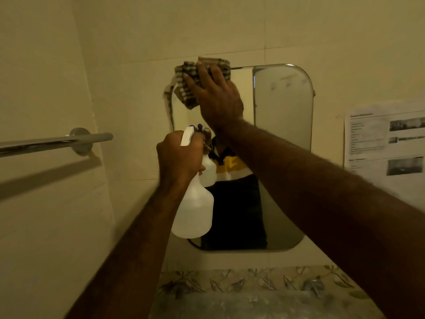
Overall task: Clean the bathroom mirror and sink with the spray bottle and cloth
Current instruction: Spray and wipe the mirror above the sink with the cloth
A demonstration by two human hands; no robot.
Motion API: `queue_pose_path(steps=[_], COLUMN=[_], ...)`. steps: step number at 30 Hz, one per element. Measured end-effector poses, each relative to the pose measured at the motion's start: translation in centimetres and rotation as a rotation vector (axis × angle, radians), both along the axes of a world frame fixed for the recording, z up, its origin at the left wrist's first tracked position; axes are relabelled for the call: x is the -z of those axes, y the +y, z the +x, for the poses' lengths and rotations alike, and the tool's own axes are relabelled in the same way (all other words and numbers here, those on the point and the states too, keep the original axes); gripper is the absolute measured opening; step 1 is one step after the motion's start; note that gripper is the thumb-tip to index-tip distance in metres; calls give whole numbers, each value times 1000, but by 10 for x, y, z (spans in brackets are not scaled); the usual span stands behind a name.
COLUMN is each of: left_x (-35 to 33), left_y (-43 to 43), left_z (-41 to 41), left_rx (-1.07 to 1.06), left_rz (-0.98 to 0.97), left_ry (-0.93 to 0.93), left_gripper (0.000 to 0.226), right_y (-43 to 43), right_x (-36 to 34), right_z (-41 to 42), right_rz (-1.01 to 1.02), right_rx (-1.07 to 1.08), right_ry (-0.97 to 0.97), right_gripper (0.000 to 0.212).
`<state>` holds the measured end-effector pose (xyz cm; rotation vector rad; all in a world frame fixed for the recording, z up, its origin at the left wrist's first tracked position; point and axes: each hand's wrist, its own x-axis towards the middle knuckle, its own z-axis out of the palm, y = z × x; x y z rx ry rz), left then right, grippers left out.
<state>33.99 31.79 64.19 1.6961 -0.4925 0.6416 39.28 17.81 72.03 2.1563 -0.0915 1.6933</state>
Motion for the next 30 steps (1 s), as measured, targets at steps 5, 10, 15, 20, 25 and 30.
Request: queue_pose_path(steps=[5,10,15,20,25,30], left_x=[2,5,13,27,44,69], left_y=[-20,-41,-59,-74,-82,-83], left_z=[-8,-16,-22,-27,-36,-40], left_rx=[35,77,86,119,182,171], left_rz=[-18,-6,63,82,89,130], left_ry=[15,-1,-49,-17,8,-8], left_gripper=[17,17,24,31,22,19], right_y=[-42,-80,-111,-140,-164,-171], right_x=[5,11,21,41,75,115], right_z=[-19,-38,-61,-78,-84,-93], right_rz=[-2,5,54,51,65,71], right_rx=[43,103,107,45,-39,-57], right_ry=[-88,-115,-140,-151,-89,-20], right_gripper=[71,72,67,55,57,59])
